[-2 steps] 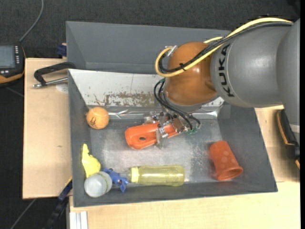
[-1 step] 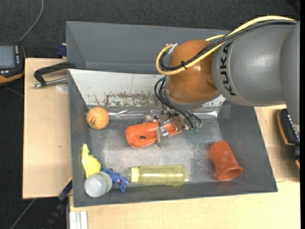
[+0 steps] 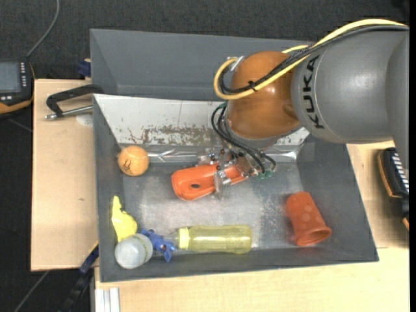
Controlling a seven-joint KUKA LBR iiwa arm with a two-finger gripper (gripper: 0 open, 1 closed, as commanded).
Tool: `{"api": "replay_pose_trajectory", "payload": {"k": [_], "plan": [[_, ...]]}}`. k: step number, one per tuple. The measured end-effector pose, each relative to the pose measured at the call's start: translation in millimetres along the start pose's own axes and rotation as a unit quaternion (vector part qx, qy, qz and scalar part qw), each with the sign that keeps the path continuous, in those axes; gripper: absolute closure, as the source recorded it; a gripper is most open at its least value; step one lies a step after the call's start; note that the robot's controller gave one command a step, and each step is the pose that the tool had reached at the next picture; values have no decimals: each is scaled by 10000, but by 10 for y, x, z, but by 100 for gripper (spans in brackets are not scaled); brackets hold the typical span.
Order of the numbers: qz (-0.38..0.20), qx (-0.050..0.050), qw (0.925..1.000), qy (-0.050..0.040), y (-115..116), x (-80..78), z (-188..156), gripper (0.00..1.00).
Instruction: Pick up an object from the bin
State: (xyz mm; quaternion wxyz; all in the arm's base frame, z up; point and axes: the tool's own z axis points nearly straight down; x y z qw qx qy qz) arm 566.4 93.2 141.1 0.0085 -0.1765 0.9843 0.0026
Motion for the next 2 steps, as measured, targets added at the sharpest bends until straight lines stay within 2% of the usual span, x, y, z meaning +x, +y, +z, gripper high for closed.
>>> {"api": "replay_pose_trajectory", "payload": {"k": [1,2], "plan": [[0,-5,10000,15,5,5,-106,100],[1,-2,10000,-7,6,-6,-249,100]]}}
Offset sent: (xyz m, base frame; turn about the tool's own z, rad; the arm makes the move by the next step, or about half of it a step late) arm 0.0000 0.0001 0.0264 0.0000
